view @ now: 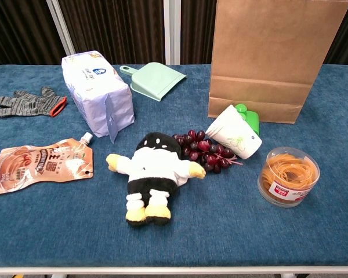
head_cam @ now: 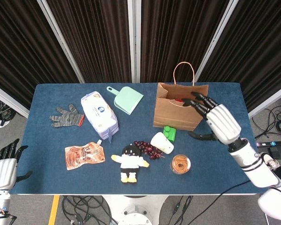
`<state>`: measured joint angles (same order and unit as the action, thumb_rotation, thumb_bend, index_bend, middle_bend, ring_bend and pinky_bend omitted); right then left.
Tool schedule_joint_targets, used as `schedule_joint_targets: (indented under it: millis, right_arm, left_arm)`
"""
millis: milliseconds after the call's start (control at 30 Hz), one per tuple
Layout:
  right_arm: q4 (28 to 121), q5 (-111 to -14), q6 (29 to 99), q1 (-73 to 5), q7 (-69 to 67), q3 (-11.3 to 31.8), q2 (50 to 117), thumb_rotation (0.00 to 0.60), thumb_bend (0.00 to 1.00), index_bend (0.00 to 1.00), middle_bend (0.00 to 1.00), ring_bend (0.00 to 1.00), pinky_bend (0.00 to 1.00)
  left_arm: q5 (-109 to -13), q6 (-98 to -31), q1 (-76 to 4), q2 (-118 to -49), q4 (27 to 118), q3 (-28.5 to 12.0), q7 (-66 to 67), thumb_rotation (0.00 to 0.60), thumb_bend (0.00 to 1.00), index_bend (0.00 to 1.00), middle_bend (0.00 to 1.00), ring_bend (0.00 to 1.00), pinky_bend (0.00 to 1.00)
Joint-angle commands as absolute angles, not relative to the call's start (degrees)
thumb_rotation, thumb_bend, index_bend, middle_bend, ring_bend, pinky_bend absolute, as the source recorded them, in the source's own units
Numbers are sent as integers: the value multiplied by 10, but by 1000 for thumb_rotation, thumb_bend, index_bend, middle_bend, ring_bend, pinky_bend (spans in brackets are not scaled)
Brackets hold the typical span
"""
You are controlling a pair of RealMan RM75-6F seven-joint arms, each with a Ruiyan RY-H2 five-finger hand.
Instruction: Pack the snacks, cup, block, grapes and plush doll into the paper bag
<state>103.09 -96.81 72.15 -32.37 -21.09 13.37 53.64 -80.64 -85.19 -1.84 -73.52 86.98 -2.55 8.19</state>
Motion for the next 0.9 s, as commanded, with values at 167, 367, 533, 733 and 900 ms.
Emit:
schedule_joint_targets:
  millis: [167,367,533,733,900]
  right_arm:
    - [1042,-1138,745,-289,-264,15,512,600,92,259,358,193,350]
    - [1033,-1097,632,-312,-159,4,539,600,93,251,334,182,350]
    - [1015,-995,489,-330,13,7,599,600,33,31,161,18,185]
    - [990,-911,434,-333,127,6,670,600,0,0,97,0,122]
    - [982,-885,427,-333,151,-2,685,600,0,0,97,0,122]
  left_arm:
    - [-811,-853,-19,-733,875,-25,86,600,119,271,156,111,134]
    - [-812,-854,-19,-732,876,-25,86,600,120,271,156,111,134]
    - [-806,-850,-17,-735,872,-23,82,600,120,271,156,111,134]
    - [-801,-849,-14,-736,866,-22,75,600,120,271,156,111,134]
    - [-800,-844,-16,-738,862,-22,73,600,120,271,156,111,134]
